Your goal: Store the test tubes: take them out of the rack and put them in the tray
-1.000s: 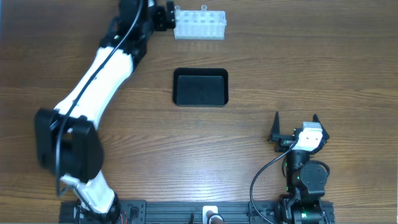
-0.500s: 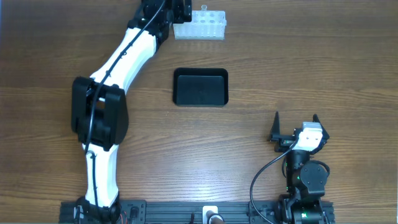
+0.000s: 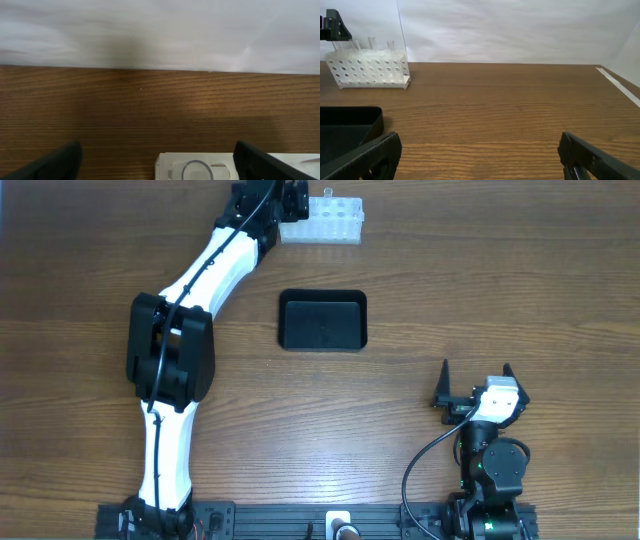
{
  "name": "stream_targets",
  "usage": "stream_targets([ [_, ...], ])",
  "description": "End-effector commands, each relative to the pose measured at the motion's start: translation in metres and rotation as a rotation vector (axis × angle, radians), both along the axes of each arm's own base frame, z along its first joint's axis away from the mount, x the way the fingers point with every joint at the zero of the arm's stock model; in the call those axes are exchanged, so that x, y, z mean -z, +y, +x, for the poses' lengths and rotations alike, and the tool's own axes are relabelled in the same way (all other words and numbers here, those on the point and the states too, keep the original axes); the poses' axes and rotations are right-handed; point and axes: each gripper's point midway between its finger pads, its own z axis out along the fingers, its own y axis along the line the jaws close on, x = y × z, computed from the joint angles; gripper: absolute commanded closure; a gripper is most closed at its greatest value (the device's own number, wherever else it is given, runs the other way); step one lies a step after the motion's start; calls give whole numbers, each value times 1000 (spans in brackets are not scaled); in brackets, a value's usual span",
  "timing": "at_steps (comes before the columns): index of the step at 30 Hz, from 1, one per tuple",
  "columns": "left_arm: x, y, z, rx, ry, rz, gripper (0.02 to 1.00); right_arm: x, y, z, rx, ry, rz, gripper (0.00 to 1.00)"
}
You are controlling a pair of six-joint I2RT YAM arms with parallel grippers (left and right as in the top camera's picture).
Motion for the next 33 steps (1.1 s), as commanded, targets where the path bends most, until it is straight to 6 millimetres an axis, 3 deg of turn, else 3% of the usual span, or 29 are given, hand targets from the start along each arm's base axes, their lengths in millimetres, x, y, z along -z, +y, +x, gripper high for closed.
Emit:
stream_targets([
  [1,-2,3,6,-21,-14,-8,119,2,2,0,-11,3,-4,9],
  [6,-2,2,6,-20,-14,-9,165,2,2,0,-11,3,-4,9],
  [13,-1,-4,4,-4,-13,-7,301,2,2,0,-11,3,-4,7],
  [23,0,-11,2,9,-8,-8,351,2,2,0,-11,3,-4,7],
  [33,1,-14,0,14,-4,-7,494,2,2,0,-11,3,-4,7],
])
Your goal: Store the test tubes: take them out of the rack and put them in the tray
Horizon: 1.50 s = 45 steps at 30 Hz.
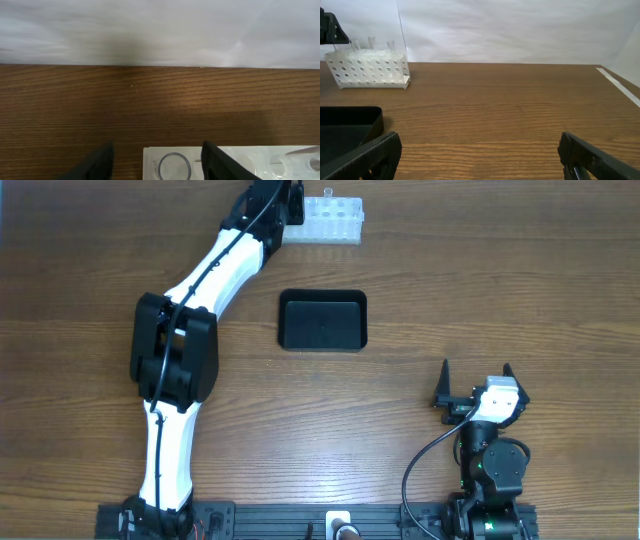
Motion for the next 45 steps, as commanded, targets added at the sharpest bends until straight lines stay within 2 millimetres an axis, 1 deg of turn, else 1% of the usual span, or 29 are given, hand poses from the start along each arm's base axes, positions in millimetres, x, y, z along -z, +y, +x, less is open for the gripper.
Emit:
stream_targets([
  [1,-1,-3,3,-2,-8,-7,511,2,2,0,-11,3,-4,12],
  [5,-2,-5,3,0,-8,-7,570,2,2,0,-11,3,-4,7],
  [9,-1,-5,3,0,-8,-7,669,2,2,0,-11,3,-4,7],
  [14,-1,-6,3,6,-6,-11,700,2,2,0,-11,3,-4,7],
  [15,-1,-6,3,6,-6,-12,735,2,2,0,-11,3,-4,7],
  [16,-1,-7,3,9,-6,-13,750,2,2,0,-11,3,-4,9],
  [26,-1,-8,2,15,-4,-18,779,2,2,0,-11,3,-4,9],
  [29,-1,-9,2,21,-3,-22,803,2,2,0,-11,3,-4,9],
  [30,-1,-9,2,21,-3,-22,847,2,2,0,-11,3,-4,7],
  [32,-1,-9,2,21,-3,-22,862,2,2,0,-11,3,-4,9],
  [45,-1,-11,2,30,-2,-28,897,2,2,0,-11,3,-4,7],
])
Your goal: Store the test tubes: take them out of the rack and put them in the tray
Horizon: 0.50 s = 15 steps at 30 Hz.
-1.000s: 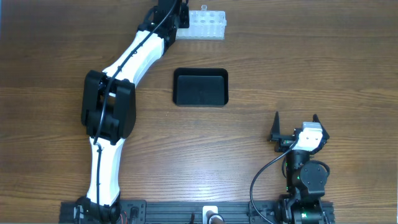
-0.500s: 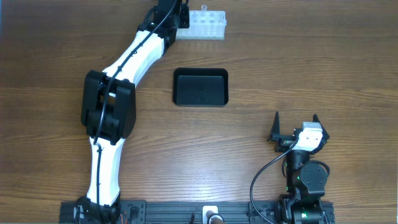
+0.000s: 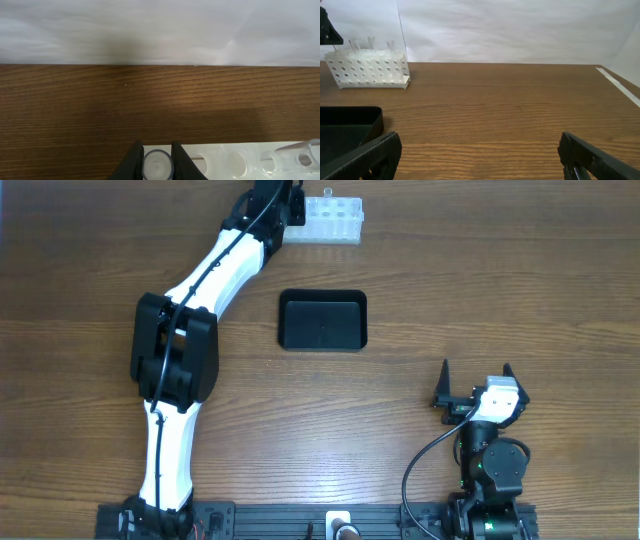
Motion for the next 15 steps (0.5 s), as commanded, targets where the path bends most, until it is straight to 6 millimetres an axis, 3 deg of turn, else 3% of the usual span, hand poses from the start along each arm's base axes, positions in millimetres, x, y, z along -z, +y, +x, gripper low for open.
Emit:
stream_targets([
  [1,-2,-6,3,8,-9,-16,897,2,2,0,-11,3,-4,9],
  [4,-11,-6,4,9,-24,-22,901,2,2,0,-11,3,-4,9],
  [7,-34,-6,3,9,-59,-33,910,2,2,0,-11,3,-4,7],
  [11,-88,-3,-2,28,-144,-26,917,2,2,0,-11,3,-4,9],
  [15,-154,2,-15,41,-250,-25,917,2,2,0,-11,3,-4,9],
])
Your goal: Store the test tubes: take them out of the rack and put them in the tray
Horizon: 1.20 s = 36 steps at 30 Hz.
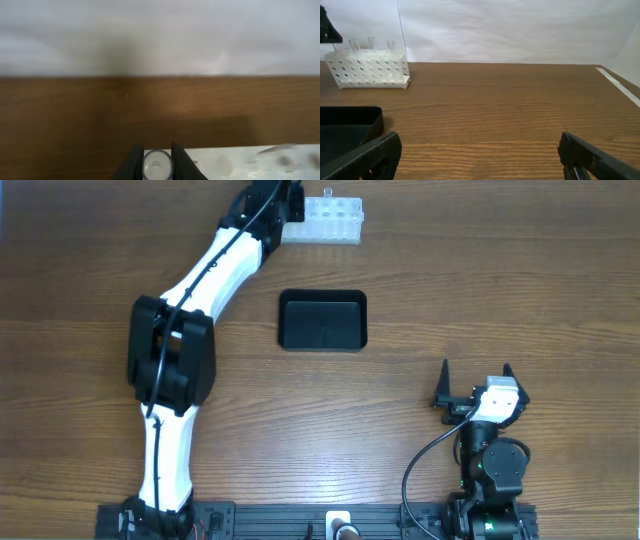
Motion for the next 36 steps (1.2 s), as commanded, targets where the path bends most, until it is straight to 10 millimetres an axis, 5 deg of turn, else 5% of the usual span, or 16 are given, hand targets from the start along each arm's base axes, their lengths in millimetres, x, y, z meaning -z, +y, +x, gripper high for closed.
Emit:
stream_targets([
  [1,-149,6,-20,23,-244,-31,919,2,2,0,-11,3,-4,9],
  [6,-217,9,-53,40,-325,-39,939,2,2,0,-11,3,-4,7],
  [9,-226,0,-79,70,-281,-34,947,2,2,0,-11,3,-4,9],
  [15,-161,-28,-141,52,66,-84,976,2,2,0,-11,3,-4,7],
  [19,-89,-38,-173,-13,304,-37,978,2,2,0,-11,3,-4,7],
  [25,-12,-36,-183,-49,467,67,976,2,2,0,-11,3,-4,9],
  [36,34,-24,-184,-80,570,130,976,2,2,0,-11,3,-4,7],
])
